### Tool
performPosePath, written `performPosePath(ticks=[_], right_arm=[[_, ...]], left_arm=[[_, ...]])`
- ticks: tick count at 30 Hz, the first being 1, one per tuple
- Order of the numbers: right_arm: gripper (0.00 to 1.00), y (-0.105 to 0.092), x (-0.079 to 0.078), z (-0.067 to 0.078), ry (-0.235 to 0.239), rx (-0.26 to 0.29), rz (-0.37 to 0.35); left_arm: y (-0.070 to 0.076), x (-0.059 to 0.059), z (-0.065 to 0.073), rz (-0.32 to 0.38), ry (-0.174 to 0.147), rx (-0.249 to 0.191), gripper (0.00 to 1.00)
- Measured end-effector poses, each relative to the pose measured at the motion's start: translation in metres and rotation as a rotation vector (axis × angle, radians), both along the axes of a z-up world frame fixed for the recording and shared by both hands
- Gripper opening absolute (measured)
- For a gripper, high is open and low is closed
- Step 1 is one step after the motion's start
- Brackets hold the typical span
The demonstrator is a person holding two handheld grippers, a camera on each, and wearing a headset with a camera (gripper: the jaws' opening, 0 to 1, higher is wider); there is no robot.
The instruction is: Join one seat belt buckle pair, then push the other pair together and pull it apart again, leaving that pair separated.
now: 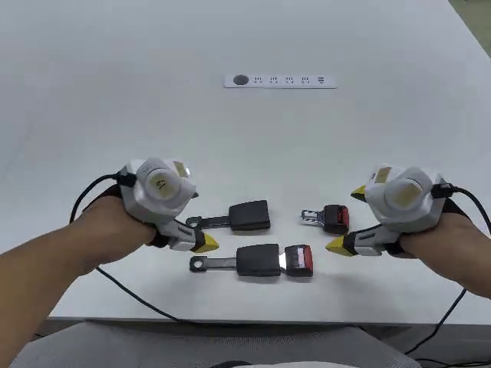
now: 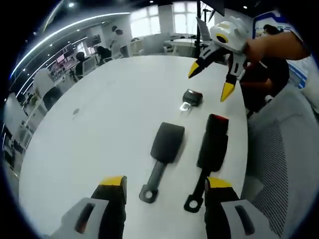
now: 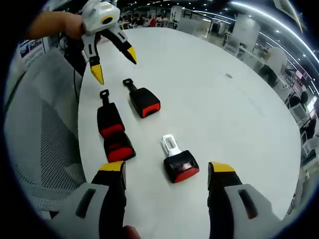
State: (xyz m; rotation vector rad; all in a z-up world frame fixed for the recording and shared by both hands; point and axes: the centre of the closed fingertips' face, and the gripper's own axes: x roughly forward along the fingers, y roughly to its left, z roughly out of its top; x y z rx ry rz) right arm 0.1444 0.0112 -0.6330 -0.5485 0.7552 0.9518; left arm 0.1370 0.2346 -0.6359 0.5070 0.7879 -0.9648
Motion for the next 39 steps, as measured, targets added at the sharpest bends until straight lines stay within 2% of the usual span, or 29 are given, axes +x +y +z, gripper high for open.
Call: performPosePath(ticks=[1,3,5,7,9,11,15,17,19,20,25,29,36,39], right_arm=[[0.69,0.001,-0.005,0.003,-0.002,0.011,-0.013],[0.72,0.001,-0.012,0.005,0.003,0.027,-0.026],[0.75,0.000,-0.017,0.005,0.007,0.041,-0.038],[0.78,-0.001,-0.021,0.006,0.008,0.057,-0.054],[0.78,-0.001,-0.028,0.006,0.025,0.066,-0.055],[0.81,-0.004,-0.032,0.007,0.020,0.070,-0.061],[0.90,-0.010,-0.036,0.010,0.009,0.089,-0.096],[1.00,-0.009,-0.035,0.018,-0.035,0.117,-0.106],[1.00,-0.012,-0.038,0.020,-0.029,0.131,-0.125],[1.00,-0.012,-0.038,0.021,-0.033,0.135,-0.125],[1.00,-0.012,-0.036,0.022,-0.037,0.139,-0.139],[1.00,-0.011,-0.033,0.029,-0.054,0.146,-0.152],[1.00,-0.009,-0.029,0.032,-0.058,0.162,-0.188],[1.00,-0.008,-0.029,0.033,-0.063,0.164,-0.192]], left_arm=[[0.003,-0.008,0.001,0.003,0.005,-0.017,0.70],[0.009,-0.018,0.001,0.010,0.012,-0.020,0.78],[0.015,-0.028,0.001,0.027,0.014,-0.019,0.81],[0.029,-0.027,0.002,0.087,0.016,-0.035,0.83],[0.037,-0.031,0.006,0.116,0.014,-0.050,0.84],[0.041,-0.035,0.010,0.143,0.013,-0.063,0.87],[0.045,-0.042,0.016,0.178,0.011,-0.087,0.92],[0.046,-0.045,0.015,0.192,0.005,-0.103,0.97],[0.047,-0.048,0.015,0.192,0.005,-0.110,1.00],[0.042,-0.051,0.017,0.198,0.002,-0.115,1.00],[0.046,-0.050,0.019,0.234,-0.004,-0.135,1.00],[0.044,-0.051,0.021,0.237,-0.007,-0.140,1.00],[0.046,-0.050,0.025,0.268,-0.019,-0.155,1.00],[0.045,-0.051,0.027,0.261,-0.024,-0.157,1.00]])
